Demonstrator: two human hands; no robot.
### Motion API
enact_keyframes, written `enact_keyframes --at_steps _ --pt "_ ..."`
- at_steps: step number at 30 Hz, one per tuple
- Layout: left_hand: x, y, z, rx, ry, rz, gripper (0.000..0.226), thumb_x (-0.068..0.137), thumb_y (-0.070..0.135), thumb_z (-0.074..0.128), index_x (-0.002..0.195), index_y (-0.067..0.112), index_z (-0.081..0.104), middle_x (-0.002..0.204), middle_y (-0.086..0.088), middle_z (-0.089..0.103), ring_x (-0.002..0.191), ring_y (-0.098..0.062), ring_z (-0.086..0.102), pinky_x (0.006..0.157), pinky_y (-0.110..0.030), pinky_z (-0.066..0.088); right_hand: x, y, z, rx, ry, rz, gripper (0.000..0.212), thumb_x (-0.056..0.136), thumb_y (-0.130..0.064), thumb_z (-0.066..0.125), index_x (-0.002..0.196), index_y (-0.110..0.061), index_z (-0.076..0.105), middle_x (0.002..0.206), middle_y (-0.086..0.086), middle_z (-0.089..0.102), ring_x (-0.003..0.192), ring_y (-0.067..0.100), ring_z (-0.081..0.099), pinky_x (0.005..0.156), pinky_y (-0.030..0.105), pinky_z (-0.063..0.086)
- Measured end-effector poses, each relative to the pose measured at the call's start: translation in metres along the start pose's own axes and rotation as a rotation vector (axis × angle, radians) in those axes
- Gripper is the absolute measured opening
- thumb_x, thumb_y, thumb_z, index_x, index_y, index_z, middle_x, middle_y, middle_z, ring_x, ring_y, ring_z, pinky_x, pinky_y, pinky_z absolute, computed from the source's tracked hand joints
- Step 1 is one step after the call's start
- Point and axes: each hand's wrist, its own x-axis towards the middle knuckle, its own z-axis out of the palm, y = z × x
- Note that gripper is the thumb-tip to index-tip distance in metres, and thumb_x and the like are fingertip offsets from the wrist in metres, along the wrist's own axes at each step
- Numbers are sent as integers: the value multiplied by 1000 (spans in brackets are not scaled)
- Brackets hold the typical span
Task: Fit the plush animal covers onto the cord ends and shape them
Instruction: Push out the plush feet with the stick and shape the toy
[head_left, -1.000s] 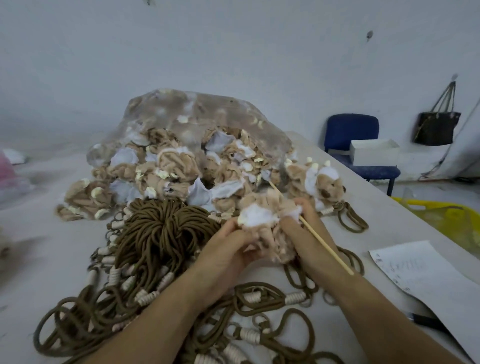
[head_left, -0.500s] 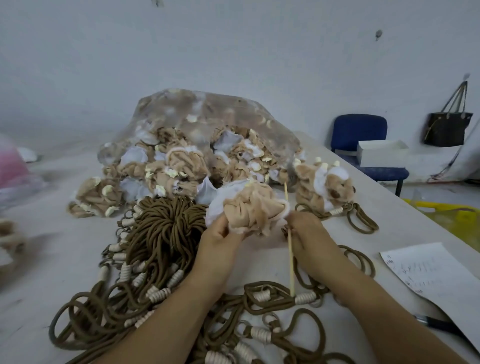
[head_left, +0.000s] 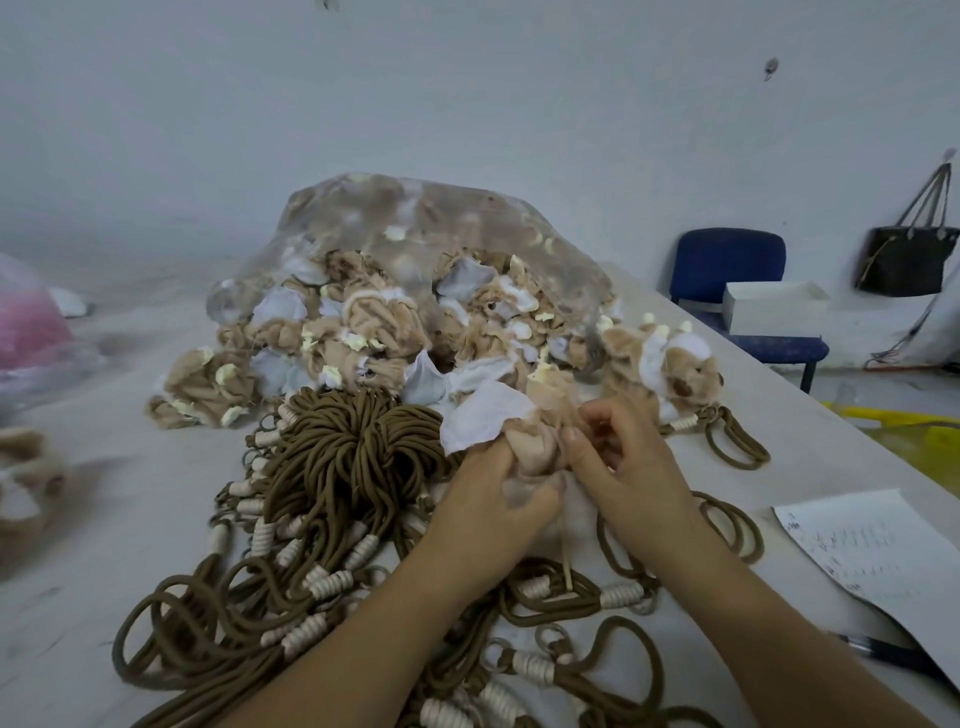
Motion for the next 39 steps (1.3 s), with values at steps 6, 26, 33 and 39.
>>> enact_keyframes --at_steps 6,26,33,39 --pt "0 -8 -7 -101 254 -179 33 94 35 61 61 36 59 64 15 58 62 7 54 58 -6 39 -5 -5 4 -15 -112 -65 11 91 -33 57 84 -26 53 82 -12 52 76 6 52 65 16 42" --pt "-1 -10 -6 -66 157 -223 28 95 59 40 96 49 66 107 21 64 111 6 52 93 -17 39 -1 -3 4 241 -88 223 14 90 -17 58 81 -17 48 70 8 65 64 23 63 58 35 54" --pt "1 -9 -13 339 454 -44 20 92 41 58 84 23 57 90 15 46 89 -8 48 77 -21 41 1 -1 4 478 -117 283 11 94 -12 56 85 -9 50 65 -3 66 60 12 64 58 19 52" --pt "0 -6 -6 168 139 -177 29 86 55 58 95 28 67 94 17 52 93 6 52 75 -4 36 -3 3 3 271 -196 182 17 93 -24 58 80 -32 51 80 6 66 78 24 66 72 42 57"
